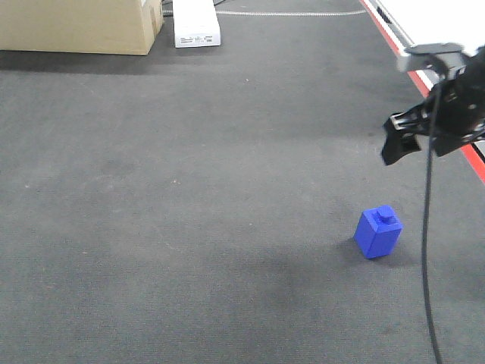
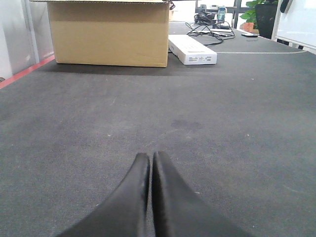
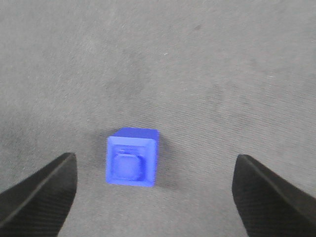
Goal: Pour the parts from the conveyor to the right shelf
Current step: 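Move the right gripper over the blue block on the conveyor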
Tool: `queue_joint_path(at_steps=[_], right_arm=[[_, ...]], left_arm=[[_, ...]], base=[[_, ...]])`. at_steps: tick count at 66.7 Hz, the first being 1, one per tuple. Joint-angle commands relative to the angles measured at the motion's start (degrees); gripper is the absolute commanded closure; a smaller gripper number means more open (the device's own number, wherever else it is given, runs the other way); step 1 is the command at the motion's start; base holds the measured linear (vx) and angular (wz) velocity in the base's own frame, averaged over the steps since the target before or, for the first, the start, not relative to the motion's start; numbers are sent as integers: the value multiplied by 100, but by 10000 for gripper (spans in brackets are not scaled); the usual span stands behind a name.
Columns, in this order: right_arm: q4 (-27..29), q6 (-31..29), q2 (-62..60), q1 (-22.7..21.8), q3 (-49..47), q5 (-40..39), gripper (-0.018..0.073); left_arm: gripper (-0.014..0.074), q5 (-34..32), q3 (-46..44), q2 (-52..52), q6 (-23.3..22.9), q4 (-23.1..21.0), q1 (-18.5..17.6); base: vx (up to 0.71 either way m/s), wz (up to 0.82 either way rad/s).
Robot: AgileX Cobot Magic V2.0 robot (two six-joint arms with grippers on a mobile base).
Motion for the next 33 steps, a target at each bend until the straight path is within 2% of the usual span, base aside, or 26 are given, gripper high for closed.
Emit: queue_joint_path(at_steps=[1,7,17,33], right_arm=[[-88,26,-199,180,-178,258,-36],[-272,92,-146,313,-178,258,-35],[-271,276,-122,298,-89,258,-35],[-307,249,-122,298,695,258,-35]], left_arm=[[602,-453,-112,101,-49,-45,-30],[602,-453,-112,101,-49,-45,-30],[602,-453,-112,101,-49,-45,-30],[602,-453,-112,101,-49,-45,-30]], base=[[0,0],[0,0],[0,0],[0,0]])
